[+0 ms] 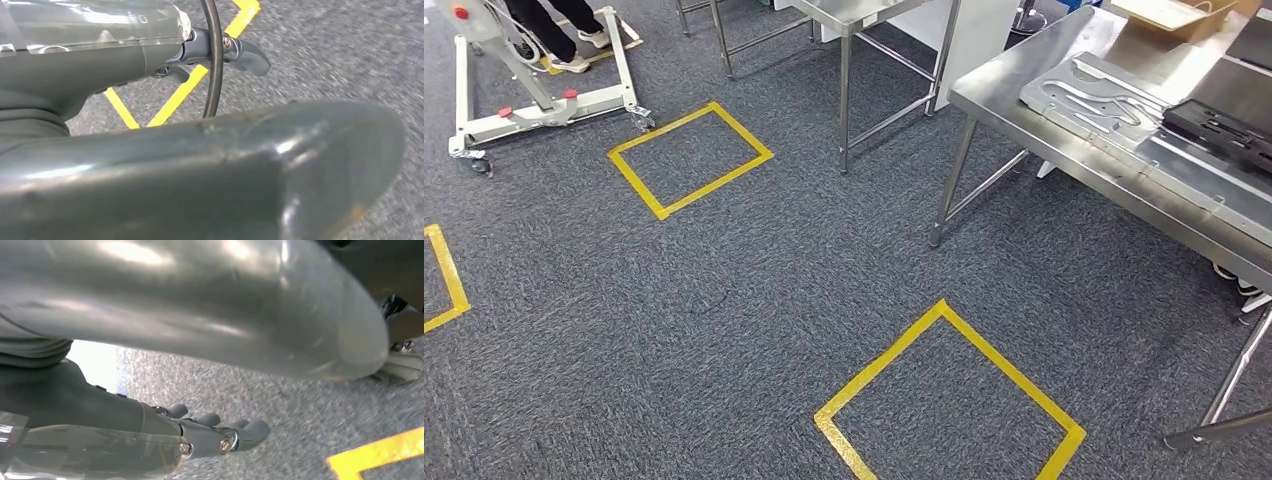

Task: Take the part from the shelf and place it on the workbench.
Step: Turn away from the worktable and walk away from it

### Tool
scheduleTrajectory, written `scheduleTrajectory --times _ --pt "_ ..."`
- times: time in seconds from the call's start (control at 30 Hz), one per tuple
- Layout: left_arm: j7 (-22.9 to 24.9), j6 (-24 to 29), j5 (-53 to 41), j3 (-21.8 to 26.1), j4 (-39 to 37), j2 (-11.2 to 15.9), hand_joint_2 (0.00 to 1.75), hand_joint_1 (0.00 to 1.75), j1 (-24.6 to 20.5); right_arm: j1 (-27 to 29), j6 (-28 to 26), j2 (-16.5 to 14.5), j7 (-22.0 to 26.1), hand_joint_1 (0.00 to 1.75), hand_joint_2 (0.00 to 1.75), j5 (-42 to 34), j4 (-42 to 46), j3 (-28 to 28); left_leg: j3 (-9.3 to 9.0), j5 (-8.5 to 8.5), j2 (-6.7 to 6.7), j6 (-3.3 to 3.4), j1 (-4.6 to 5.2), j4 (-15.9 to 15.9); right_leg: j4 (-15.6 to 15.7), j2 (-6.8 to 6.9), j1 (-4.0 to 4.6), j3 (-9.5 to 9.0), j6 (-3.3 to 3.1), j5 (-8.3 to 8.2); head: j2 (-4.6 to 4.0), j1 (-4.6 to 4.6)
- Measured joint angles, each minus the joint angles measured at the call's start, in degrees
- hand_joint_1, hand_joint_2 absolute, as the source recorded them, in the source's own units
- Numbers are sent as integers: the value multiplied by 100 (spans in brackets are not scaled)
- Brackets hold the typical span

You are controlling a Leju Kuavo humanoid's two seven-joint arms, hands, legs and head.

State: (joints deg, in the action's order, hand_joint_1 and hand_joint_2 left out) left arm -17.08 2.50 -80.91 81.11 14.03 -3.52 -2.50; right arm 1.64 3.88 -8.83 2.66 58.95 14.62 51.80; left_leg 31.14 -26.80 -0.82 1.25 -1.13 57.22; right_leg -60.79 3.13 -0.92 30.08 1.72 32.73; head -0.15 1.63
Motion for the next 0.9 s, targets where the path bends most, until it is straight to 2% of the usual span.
scheduleTrajectory --times 0.03,0.07,0.1,0.13,0.17,0.2,0.27,0.3,0.33,0.37,0.4,0.43,0.47,0.53,0.57,0.6,0.63,0.67,0.7,0.73,0.8,0.83,0.87,0.9 --pt "0 0 1 0 0 0 0 0 -11 9 1 4 9 0 0 11 -2 0 17 17 56 24 8 -7 -343 -165 -3 164 5 196 0 -1" --pt "1 0 4 0 0 0 0 0 -22 19 1 4 17 0 0 24 -6 0 35 29 122 44 16 -7 -735 -251 -3 362 6 380 0 -1" --pt "1 1 8 0 0 0 0 0 -29 26 1 4 22 0 0 38 -11 0 47 35 198 54 26 -5 -1063 -284 -1 535 6 488 0 0" --pt "3 1 11 0 0 0 0 0 -29 32 1 5 26 0 0 50 -17 0 51 37 278 58 36 -2 -1227 -296 1 633 3 484 0 -1" --pt "4 1 14 0 0 0 0 0 -25 38 1 6 28 0 0 58 -21 0 49 38 360 59 42 2 -1180 -306 1 632 -5 367 0 0" --pt "6 1 15 0 -1 0 0 0 -21 42 1 8 31 0 0 64 -23 0 44 38 443 57 45 9 -928 -335 1 533 -21 164 0 0" --pt "8 -1 14 0 -5 0 0 0 -25 52 1 18 35 0 0 71 -26 0 52 29 600 32 57 43 -174 -585 -3 215 -82 -233 0 0" --pt "10 -3 13 0 -9 1 0 0 -33 54 2 24 38 0 0 75 -29 0 68 26 673 3 60 59 102 -699 -3 102 -111 -334 0 -1" --pt "13 -4 12 0 -13 2 0 0 -37 51 2 30 40 0 0 79 -31 0 89 26 740 -35 58 66 250 -781 2 43 -138 -362 0 -1" --pt "16 -7 11 0 -17 3 0 0 -36 43 3 34 43 0 0 82 -33 0 111 33 804 -79 53 62 286 -773 10 30 -160 -345 0 -1" --pt "19 -9 11 0 -20 5 0 0 -27 30 3 34 44 0 0 84 -34 0 124 46 864 -121 44 44 300 -698 12 20 -185 -354 0 -1" --pt "22 -10 11 0 -22 6 0 0 -14 21 3 34 44 0 0 86 -36 0 137 37 825 -151 40 64 335 -622 6 -3 -221 -370 0 -1" --pt "24 -11 11 0 -24 7 0 0 -4 20 3 34 44 0 0 88 -37 0 178 -25 701 -173 46 150 373 -542 -4 -26 -262 -389 0 0" --pt "26 -11 11 0 -26 12 0 0 -15 39 3 36 44 0 0 90 -40 0 414 -345 333 -212 48 673 428 -359 -6 -57 -325 -408 0 0" --pt "27 -11 11 0 -26 15 0 0 -29 53 3 37 44 0 0 90 -42 0 599 -550 215 -238 41 1056 429 -272 5 -56 -341 -402 0 1" --pt "27 -11 10 0 -27 18 0 0 -38 59 3 39 44 0 0 90 -43 0 774 -707 162 -263 27 1424 425 -180 14 -54 -345 -394 0 1" --pt "27 -11 10 0 -30 20 0 0 -37 61 4 40 44 0 0 91 -43 0 877 -767 139 -284 13 1650 418 -95 20 -54 -344 -383 0 1" --pt "27 -11 9 0 -32 20 0 0 -29 57 8 41 44 0 0 93 -43 0 871 -713 121 -298 0 1663 410 -16 22 -58 -337 -369 0 1" --pt "27 -11 8 0 -34 23 0 0 -19 52 12 42 44 0 0 97 -44 0 744 -561 92 -307 -9 1442 400 60 20 -69 -323 -351 0 1" --pt "26 -11 7 0 -35 27 0 0 -12 46 16 41 44 0 0 103 -45 0 525 -360 26 -308 -14 1048 387 132 17 -87 -304 -328 0 1" --pt "16 -11 3 0 -37 37 0 0 -20 39 20 41 44 0 0 120 -48 0 136 -101 -194 -264 0 327 359 254 36 -125 -247 -277 0 1" --pt "7 -11 -1 0 -38 39 0 0 -24 32 20 41 44 0 0 127 -49 0 54 -59 -262 -231 14 154 350 304 47 -141 -214 -261 0 1" --pt "-3 -11 -5 0 -40 40 0 0 -23 21 17 42 44 0 0 133 -50 0 50 -62 -276 -195 33 108 349 348 58 -154 -179 -252 0 0" --pt "-14 -10 -10 0 -41 41 0 0 -16 4 13 42 44 0 0 138 -50 0 67 -45 -215 -162 43 96 356 393 57 -169 -145 -249 0 0"
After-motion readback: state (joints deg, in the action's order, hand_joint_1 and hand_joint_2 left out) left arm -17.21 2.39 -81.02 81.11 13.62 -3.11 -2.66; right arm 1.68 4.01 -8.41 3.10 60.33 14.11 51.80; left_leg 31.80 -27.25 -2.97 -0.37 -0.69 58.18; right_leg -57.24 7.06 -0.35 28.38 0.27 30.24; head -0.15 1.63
